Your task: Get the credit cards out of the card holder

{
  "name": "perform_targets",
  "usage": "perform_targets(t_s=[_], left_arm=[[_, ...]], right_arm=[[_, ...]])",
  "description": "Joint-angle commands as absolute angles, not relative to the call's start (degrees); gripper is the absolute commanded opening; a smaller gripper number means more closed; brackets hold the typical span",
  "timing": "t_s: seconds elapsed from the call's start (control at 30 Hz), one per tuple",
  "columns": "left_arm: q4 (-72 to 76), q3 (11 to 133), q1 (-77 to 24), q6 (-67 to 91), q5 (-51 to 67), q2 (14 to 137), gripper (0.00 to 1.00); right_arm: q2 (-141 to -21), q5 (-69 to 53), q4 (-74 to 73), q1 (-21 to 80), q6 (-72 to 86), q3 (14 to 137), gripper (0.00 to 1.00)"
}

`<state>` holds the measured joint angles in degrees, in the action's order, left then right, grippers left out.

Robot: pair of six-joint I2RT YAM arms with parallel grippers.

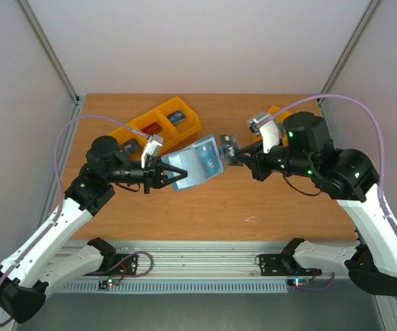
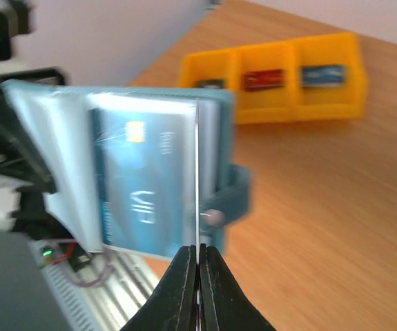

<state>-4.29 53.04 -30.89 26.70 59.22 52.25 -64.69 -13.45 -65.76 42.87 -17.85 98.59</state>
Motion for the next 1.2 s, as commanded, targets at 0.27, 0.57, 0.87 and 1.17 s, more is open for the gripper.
perform_targets(t_s=[0.27,0.57,0.87,1.17], left_arm=[[-12.11,38.86,-31.24,11.11,47.46,58.97,0.00],[6.35,30.39,-32.43,12.42,47.18,69.85,0.00],[8.98,28.67,-32.43,9.25,42.62,78.88,0.00],[5.22,28.82,-32.43,7.71,21.45,83.29,0.47]], right_arm=[[-64.91,0.62,-75.88,38.67,-13.45,98.33,0.01],[-67.77,-1.87,-73.64,38.52,-15.82,94.60,0.01],[-73.81,-8.42,-71.17,34.20,-19.61,95.05,0.01],[-79.35,-12.73,-70.25,30.87,-21.07,97.56,0.01]])
